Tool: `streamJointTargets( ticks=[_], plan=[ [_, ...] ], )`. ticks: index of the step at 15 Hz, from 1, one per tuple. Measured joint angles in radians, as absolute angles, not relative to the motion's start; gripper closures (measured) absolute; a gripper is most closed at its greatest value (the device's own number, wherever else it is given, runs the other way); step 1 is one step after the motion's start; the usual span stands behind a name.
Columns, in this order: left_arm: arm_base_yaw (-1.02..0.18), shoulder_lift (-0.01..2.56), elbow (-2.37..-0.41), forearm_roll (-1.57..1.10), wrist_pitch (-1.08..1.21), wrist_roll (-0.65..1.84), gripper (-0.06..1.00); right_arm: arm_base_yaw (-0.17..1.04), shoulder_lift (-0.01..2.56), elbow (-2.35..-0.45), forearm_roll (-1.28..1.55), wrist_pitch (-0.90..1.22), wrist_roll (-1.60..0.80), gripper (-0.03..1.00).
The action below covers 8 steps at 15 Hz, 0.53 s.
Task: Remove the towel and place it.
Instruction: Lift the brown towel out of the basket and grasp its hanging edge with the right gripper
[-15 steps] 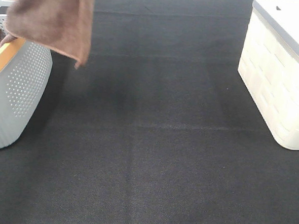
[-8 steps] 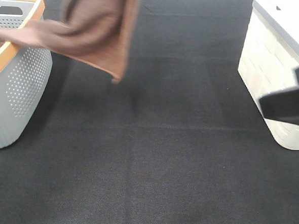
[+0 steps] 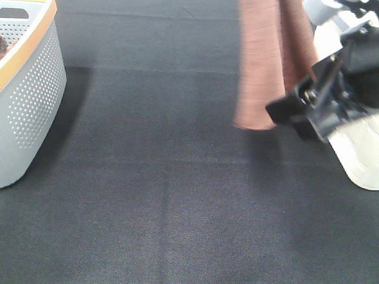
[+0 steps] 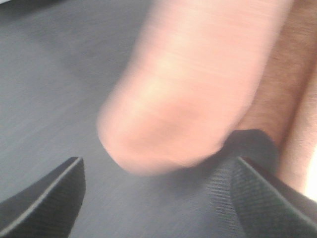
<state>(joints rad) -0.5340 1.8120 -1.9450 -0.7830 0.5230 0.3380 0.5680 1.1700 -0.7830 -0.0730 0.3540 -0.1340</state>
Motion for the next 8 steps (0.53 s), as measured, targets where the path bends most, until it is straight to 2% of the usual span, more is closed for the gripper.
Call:
streamJointTargets(
  ticks=[4, 8],
  plan=[
    [-0.559, 1.812, -1.945, -0.783, 0.523, 0.338, 0.94, 0.579, 1.202, -0.783, -0.115, 0.229, 0.054, 0.2],
    [-0.567, 1.812, -1.945, -0.768, 0.523, 0.337, 0.94, 0.734, 1.206, -0.783, -0.115, 0.204, 0.05, 0.2]
  ],
)
